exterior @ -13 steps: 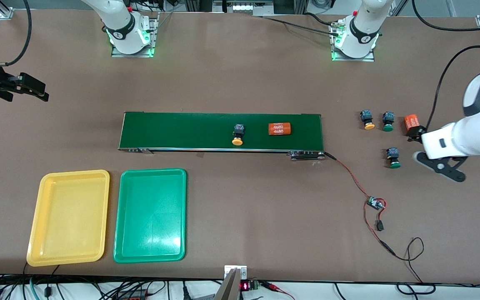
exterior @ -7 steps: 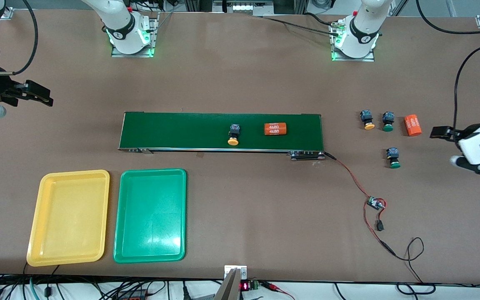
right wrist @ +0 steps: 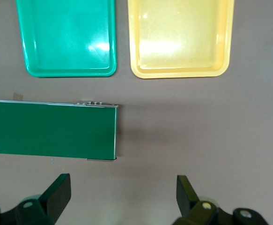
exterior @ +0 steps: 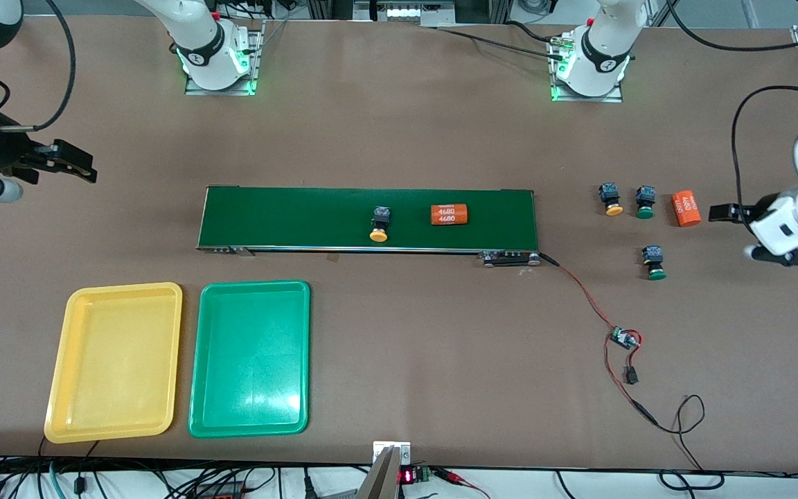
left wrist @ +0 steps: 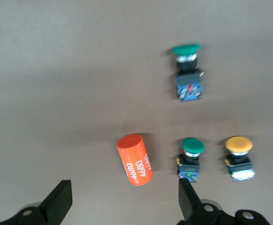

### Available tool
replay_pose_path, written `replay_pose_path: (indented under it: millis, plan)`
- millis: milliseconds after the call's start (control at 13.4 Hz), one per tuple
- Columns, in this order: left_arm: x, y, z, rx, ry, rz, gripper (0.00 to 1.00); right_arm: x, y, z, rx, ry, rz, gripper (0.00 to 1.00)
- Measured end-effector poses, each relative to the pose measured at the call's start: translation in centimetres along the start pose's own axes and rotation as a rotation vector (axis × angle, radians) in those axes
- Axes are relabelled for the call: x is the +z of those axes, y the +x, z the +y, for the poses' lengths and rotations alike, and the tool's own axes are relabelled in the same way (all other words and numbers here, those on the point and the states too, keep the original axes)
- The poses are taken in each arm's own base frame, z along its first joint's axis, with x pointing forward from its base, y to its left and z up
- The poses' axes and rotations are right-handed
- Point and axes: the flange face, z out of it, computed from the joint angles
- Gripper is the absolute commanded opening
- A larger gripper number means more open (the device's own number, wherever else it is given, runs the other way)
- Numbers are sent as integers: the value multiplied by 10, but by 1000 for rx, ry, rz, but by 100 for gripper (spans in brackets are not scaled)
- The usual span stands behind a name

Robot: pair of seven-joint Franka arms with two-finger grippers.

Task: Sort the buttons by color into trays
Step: 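Reach the second orange cylinder with the left gripper while the right gripper approaches, then grasp the orange cylinder with the left gripper while the right gripper grasps the button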

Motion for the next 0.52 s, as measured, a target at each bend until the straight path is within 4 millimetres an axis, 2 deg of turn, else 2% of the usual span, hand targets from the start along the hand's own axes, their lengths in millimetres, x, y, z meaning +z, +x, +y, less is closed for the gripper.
replay_pose_path:
  millis: [224,373,523]
  plan:
    - [47,-37,-1,-32,-20,20,98,16,9,-29,-46,-4,-26,100]
    - [79,-49,3,-38,-23,49,94,31,19,-44,-64,5,-26,100]
    - [107,-59,11,-38,-26,77,94,57,35,-64,-60,34,-7,100]
